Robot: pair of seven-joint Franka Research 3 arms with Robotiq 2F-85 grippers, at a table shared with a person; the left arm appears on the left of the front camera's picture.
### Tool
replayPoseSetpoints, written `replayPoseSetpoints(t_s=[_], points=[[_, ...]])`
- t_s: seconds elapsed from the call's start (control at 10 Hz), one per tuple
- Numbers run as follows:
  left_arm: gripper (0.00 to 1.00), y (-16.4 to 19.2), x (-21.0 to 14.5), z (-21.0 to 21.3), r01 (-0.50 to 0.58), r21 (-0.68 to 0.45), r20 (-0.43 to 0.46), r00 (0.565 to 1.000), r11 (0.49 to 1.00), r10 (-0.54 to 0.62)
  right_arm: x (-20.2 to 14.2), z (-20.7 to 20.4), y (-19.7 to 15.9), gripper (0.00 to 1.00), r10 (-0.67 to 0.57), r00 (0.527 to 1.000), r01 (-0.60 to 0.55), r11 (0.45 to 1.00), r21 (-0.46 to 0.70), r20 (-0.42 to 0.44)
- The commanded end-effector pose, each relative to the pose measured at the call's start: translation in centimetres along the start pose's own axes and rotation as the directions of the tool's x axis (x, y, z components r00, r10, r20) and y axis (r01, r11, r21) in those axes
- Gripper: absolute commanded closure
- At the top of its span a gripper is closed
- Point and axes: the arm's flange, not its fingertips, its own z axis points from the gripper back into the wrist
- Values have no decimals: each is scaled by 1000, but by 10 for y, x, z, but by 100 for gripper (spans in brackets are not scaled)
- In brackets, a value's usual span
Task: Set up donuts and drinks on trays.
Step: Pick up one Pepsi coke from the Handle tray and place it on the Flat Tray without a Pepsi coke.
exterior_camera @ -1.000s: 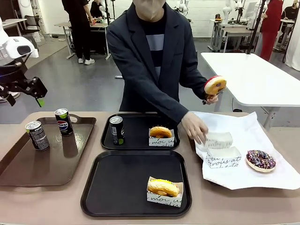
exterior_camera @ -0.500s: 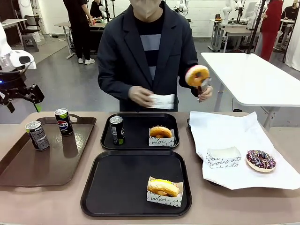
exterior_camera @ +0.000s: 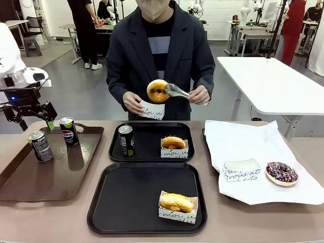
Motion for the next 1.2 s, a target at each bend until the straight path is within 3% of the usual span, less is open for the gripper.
replayPoseSetpoints(t_s=[0.0,0.7,1.1], points=[[0,9,2,1,-37,-22,9,999,999,37,0,0,1,0,3,1000,-3,1000,9,4],[0,9,2,1,-37,-22,9,999,999,37,0,0,1,0,3,1000,-3,1000,9,4],[0,15,-5,-11,24,-9,24,999,1000,-24,0,0,1,0,3,1000,-3,1000,9,4]])
